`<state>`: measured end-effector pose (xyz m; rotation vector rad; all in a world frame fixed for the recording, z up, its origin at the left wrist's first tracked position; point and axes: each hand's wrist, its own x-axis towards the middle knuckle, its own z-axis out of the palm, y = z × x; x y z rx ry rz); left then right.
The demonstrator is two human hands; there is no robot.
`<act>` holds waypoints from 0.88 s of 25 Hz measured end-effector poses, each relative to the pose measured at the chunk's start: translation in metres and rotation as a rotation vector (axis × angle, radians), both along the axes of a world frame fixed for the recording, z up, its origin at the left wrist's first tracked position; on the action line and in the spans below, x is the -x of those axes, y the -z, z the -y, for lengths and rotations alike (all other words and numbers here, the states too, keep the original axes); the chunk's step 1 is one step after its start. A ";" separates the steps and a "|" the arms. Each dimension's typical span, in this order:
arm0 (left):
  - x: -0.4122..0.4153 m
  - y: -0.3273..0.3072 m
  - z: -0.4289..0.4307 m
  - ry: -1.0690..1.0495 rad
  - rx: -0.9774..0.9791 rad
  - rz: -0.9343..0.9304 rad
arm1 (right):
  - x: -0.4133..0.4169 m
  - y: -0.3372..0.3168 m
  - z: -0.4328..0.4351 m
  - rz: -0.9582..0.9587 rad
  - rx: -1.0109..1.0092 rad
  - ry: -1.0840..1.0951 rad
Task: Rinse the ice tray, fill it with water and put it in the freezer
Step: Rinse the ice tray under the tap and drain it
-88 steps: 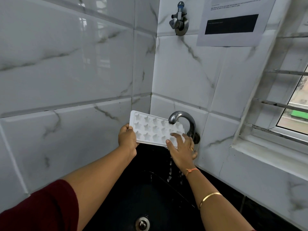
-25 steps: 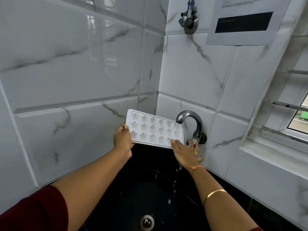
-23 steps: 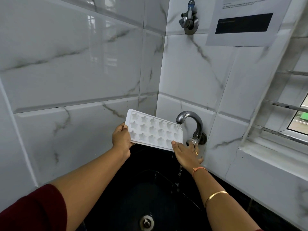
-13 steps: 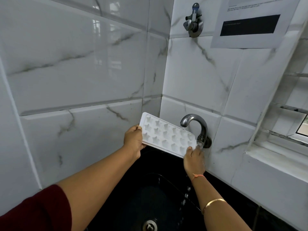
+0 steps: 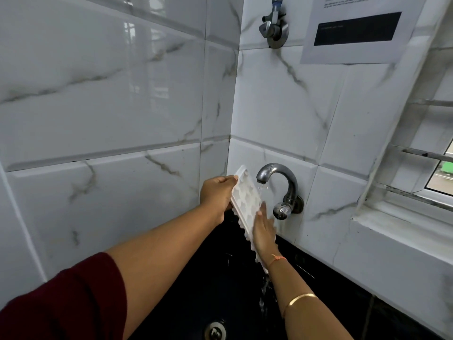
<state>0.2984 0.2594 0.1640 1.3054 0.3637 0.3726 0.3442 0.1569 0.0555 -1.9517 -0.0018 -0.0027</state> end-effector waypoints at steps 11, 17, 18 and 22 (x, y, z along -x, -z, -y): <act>-0.006 0.016 0.028 0.116 -0.047 -0.066 | -0.012 -0.031 -0.011 0.183 -0.202 -0.107; -0.009 0.021 0.022 0.055 -0.005 -0.031 | -0.012 0.048 0.018 -0.223 -0.159 0.130; -0.009 0.023 0.023 0.070 0.001 -0.032 | -0.013 0.046 0.019 -0.240 -0.132 0.145; -0.010 0.029 0.033 0.138 -0.045 -0.048 | -0.008 -0.005 -0.001 -0.016 -0.167 0.030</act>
